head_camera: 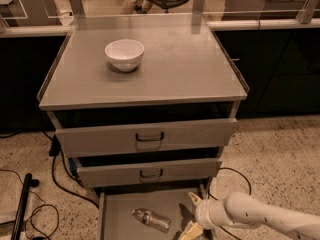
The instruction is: Pick water bottle from bottom drawer and place on counter
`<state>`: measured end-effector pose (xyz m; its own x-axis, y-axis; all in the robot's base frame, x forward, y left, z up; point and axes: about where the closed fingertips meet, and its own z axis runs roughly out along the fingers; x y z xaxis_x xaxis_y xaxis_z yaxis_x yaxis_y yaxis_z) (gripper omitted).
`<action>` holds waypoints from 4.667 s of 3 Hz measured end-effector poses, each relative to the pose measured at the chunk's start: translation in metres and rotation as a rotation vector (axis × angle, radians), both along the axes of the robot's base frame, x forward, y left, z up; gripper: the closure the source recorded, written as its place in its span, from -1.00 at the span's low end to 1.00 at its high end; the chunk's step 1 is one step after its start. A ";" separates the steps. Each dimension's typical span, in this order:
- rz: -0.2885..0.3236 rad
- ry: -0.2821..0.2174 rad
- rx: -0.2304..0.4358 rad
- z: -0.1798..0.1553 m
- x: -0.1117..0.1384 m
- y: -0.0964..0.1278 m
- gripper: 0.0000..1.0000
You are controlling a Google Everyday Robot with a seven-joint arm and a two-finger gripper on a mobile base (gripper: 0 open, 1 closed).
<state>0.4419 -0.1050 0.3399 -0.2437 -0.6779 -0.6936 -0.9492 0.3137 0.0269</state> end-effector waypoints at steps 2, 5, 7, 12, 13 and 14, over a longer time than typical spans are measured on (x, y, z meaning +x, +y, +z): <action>-0.009 0.035 -0.018 -0.053 0.005 0.028 -1.00; -0.015 0.111 0.009 -0.138 0.015 0.069 -1.00; -0.037 0.129 0.030 -0.176 0.024 0.082 -1.00; -0.106 0.127 0.007 -0.227 0.032 0.088 -0.02; -0.106 0.127 0.007 -0.227 0.032 0.088 0.45; -0.089 0.126 0.010 -0.209 0.030 0.077 0.91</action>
Offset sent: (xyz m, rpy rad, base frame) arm 0.0097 0.0436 -0.0879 -0.0308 0.0546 -0.0199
